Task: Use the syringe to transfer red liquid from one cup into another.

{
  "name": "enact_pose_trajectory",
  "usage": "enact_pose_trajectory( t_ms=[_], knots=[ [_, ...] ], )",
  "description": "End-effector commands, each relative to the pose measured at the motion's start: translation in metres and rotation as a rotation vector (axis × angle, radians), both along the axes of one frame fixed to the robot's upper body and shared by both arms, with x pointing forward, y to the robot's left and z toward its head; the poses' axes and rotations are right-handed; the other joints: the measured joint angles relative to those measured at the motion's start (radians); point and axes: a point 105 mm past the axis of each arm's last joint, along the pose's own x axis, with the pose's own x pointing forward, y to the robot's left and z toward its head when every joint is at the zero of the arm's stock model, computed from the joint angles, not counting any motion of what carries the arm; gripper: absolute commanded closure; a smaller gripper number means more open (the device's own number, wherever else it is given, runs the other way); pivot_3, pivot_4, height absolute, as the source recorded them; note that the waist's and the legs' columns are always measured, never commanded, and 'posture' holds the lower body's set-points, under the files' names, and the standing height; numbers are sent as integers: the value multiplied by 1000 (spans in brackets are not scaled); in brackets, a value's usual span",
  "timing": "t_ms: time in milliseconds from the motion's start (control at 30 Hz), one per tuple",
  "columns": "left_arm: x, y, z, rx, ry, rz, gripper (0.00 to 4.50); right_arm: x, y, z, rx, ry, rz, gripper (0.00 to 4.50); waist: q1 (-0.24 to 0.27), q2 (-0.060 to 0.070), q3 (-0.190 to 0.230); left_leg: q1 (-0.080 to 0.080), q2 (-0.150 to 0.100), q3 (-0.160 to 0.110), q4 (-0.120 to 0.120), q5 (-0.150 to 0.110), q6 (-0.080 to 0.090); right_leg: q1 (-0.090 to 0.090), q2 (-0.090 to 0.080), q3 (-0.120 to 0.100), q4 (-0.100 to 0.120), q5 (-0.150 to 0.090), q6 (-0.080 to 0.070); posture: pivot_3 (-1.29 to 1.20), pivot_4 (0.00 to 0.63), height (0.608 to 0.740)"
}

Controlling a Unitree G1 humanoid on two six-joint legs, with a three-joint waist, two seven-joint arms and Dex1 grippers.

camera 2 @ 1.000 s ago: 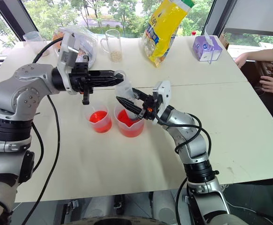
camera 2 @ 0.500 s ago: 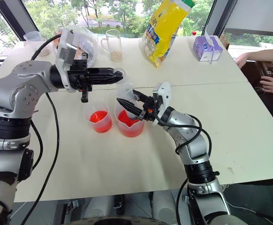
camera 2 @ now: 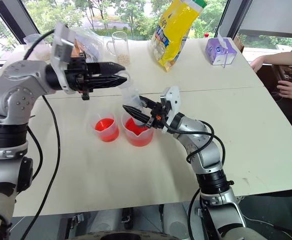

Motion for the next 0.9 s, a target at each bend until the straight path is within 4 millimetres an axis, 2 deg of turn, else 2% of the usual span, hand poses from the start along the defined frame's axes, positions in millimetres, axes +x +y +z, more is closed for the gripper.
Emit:
enact_pose_trajectory(
  t_ms=[33, 233, 400, 533, 667, 767, 900],
  knots=[
    [-6, 8, 9, -3, -50, 13, 960, -4, 0, 27, 53, -70, 18, 3115, 0, 0, 0, 0, 0, 0, 0, 0, 0, 0, 0, 0, 0, 0, 0, 0, 150, 740],
    [-17, 37, 24, -47, -71, 65, 960, -6, 1, 47, 95, -92, 34, 3115, -1, 0, 0, 0, 1, 0, 0, 0, 0, -1, 0, 0, 0, 0, 0, 0, 150, 740],
    [-27, 68, 49, -96, -93, 156, 960, -9, 9, 88, 186, -136, 93, 3115, -4, 0, 0, 0, 1, 0, 0, 0, 0, -1, 0, 0, 0, 0, 0, 0, 150, 740],
    [-37, 83, 67, -122, -136, 214, 960, -11, 32, 118, 279, -138, 207, 3115, -3, 0, 0, 0, 1, 0, 0, 0, 0, -1, 0, 0, 1, 0, 0, 0, 150, 740],
    [-47, 85, 77, -144, -161, 233, 960, -8, 57, 121, 310, -117, 284, 3115, 0, -1, 0, 0, 1, 0, 0, 0, 0, -1, 0, 0, 1, 0, 0, 0, 150, 740],
    [-54, 84, 80, -146, -172, 241, 960, -4, 75, 111, 317, -90, 316, 3115, -2, -1, 0, 0, 1, 0, 0, 0, 0, 0, -1, 0, 1, 0, 0, 0, 150, 740],
    [-60, 82, 78, -142, -169, 249, 960, -2, 92, 89, 280, -74, 341, 3115, -3, 0, 0, 0, 1, 0, 0, 0, 0, -1, -1, 0, 1, 0, 0, 0, 150, 740]
  ],
)
